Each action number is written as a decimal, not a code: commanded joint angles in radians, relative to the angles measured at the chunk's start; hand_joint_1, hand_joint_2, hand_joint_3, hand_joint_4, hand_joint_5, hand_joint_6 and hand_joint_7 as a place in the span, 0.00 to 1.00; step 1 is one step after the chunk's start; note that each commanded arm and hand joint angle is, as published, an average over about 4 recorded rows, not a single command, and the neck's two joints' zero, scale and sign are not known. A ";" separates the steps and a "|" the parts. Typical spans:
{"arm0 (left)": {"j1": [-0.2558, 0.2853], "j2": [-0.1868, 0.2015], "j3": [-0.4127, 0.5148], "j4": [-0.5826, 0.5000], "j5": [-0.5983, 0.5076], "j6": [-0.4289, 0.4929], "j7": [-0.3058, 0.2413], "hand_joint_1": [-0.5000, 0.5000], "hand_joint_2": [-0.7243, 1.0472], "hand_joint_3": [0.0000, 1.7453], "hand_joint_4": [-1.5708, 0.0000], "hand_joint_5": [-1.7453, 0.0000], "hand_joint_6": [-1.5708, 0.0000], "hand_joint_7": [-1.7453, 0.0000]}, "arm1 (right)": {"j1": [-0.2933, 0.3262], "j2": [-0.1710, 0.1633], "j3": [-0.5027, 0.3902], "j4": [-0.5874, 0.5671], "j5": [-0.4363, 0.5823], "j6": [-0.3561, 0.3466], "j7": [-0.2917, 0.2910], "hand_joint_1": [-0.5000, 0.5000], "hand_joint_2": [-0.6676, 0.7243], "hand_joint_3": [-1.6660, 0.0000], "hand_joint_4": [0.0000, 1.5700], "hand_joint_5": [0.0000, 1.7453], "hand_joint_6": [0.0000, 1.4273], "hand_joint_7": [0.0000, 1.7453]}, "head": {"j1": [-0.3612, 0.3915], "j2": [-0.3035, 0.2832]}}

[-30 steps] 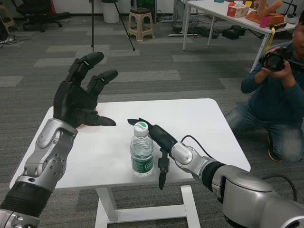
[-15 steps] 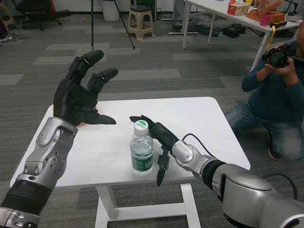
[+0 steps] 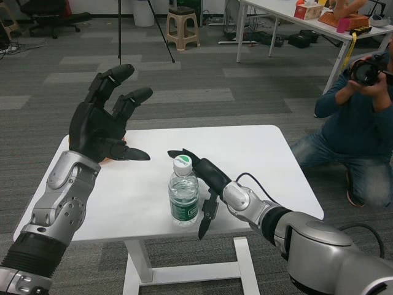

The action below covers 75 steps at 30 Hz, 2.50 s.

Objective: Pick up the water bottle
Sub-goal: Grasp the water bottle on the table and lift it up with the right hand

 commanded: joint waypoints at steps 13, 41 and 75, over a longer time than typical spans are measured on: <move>0.011 0.013 0.007 0.004 -0.005 0.005 0.000 0.02 0.45 0.03 1.00 0.41 1.00 0.44 | 0.021 0.000 -0.032 0.002 0.007 0.014 0.023 0.08 0.77 0.95 0.12 0.28 0.00 0.19 | 0.001 -0.006; -0.042 0.060 -0.034 0.022 -0.046 0.055 0.003 0.02 0.45 0.03 1.00 0.37 1.00 0.44 | 0.167 0.042 -0.307 0.021 0.009 0.020 0.112 0.08 0.75 0.95 0.17 0.26 0.00 0.17 | -0.066 -0.029; -0.062 0.096 -0.074 0.043 -0.082 0.056 0.003 0.02 0.45 0.01 1.00 0.38 1.00 0.44 | 0.125 0.088 -0.217 0.029 0.009 0.023 0.091 0.08 0.73 0.95 0.24 0.28 0.00 0.18 | -0.092 -0.034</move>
